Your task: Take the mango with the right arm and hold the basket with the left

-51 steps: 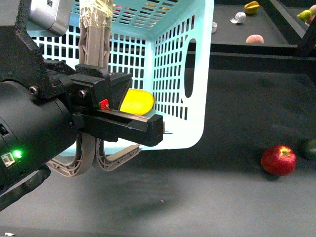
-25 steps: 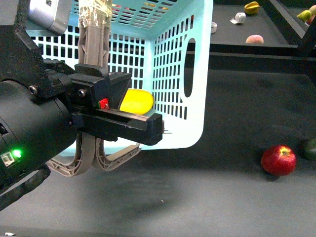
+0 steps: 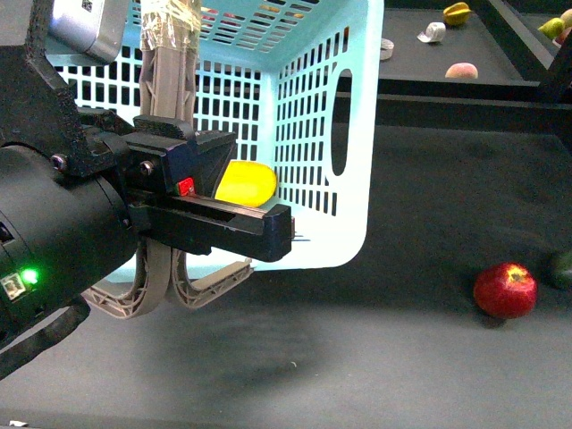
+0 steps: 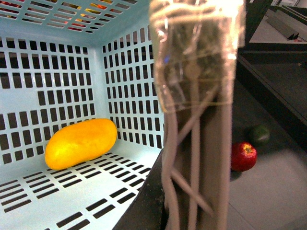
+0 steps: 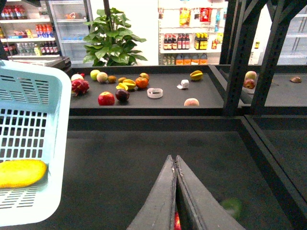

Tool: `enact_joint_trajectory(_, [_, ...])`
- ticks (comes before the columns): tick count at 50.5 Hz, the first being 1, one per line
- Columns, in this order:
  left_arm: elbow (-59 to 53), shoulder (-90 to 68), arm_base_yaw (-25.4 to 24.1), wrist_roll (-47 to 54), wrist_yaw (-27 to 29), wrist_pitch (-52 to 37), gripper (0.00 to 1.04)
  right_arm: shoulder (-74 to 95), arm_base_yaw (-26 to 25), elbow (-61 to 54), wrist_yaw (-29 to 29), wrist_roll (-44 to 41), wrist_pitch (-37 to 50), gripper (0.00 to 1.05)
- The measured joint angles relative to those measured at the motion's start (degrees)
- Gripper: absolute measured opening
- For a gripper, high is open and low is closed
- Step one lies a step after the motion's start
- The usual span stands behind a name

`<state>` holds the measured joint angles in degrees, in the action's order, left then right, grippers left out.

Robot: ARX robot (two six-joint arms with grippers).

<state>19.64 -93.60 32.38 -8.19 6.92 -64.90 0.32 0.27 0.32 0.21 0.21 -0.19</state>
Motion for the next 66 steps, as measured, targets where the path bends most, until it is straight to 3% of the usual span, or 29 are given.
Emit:
enact_joint_trajectory(38, [0.00,0.00,0.00,-0.02,-0.02,0.00,0.05,-0.09,-0.04,0.00,-0.07,-0.02,0.00,0.03])
enact_joint_trajectory(47, [0.00,0.00,0.00,-0.02,-0.04,0.00,0.05,-0.09,-0.04,0.00,-0.07,-0.07,0.00,0.32])
enact_joint_trajectory(52, [0.00,0.00,0.00,-0.02,-0.02,0.00,0.05,-0.09,-0.04,0.00,-0.07,-0.04,0.00,0.55])
enact_joint_trajectory(66, [0.00,0.00,0.00,-0.02,-0.02,0.00,0.05,-0.09,-0.04,0.00,-0.07,-0.04,0.00,0.96])
